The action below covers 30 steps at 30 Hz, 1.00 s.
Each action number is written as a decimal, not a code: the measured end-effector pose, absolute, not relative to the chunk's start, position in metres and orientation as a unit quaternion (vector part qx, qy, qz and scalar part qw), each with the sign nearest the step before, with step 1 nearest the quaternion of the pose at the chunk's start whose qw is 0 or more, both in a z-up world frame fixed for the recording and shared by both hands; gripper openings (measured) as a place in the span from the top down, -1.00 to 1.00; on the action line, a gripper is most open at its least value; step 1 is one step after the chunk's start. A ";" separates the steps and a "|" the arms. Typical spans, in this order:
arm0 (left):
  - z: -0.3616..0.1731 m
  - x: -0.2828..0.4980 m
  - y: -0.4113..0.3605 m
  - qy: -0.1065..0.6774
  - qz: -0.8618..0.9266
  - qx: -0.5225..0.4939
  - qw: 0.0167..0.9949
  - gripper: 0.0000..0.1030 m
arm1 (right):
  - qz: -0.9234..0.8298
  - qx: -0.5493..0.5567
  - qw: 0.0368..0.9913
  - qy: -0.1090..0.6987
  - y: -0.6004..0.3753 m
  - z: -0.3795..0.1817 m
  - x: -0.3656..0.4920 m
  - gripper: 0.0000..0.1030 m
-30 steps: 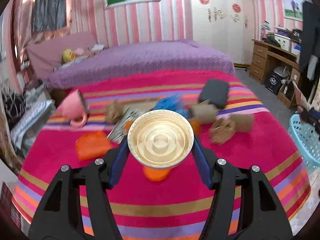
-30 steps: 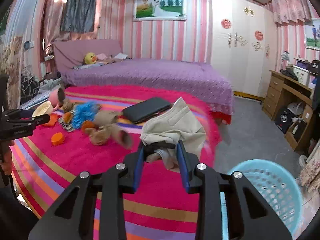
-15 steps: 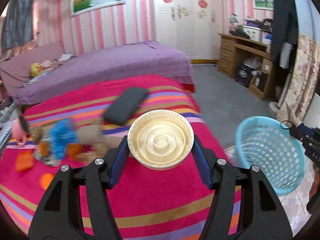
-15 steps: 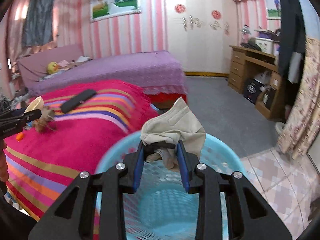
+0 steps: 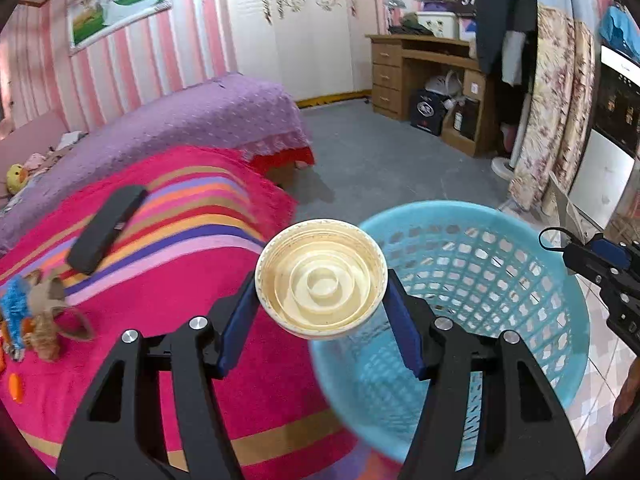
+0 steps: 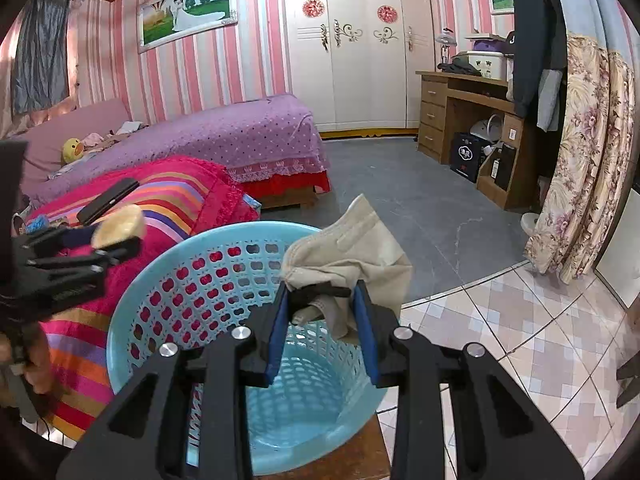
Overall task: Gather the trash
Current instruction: 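Carry both items to the blue basket and open both grippers to drop them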
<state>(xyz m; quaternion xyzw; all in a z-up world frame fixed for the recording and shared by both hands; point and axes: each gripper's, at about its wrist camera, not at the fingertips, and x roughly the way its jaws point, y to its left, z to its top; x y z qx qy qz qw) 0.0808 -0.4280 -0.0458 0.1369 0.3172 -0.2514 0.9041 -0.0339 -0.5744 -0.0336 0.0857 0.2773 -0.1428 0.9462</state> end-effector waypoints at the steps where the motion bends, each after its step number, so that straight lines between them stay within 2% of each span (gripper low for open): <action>1: -0.048 0.082 -0.432 0.320 -0.252 0.137 0.903 -0.17 | -0.144 0.087 0.946 0.277 -0.575 -0.035 -0.036 0.38; 9: -0.057 0.091 -0.443 0.333 -0.261 0.139 0.895 -0.22 | -0.143 0.085 0.947 0.273 -0.574 -0.038 -0.039 0.38; 13: -0.053 0.094 -0.441 0.324 -0.253 0.137 0.901 -0.58 | -0.143 0.087 0.948 0.272 -0.574 -0.038 -0.039 0.38; 14: -0.052 0.094 -0.440 0.322 -0.252 0.136 0.903 -0.61 | -0.143 0.087 0.948 0.271 -0.575 -0.038 -0.039 0.38; 28: -0.031 0.106 -0.388 0.297 -0.220 0.115 0.922 -0.82 | -0.129 0.086 0.951 0.266 -0.566 -0.039 -0.026 0.37; 30: -0.029 0.107 -0.377 0.296 -0.213 0.110 0.925 -0.83 | -0.126 0.088 0.952 0.265 -0.564 -0.039 -0.023 0.26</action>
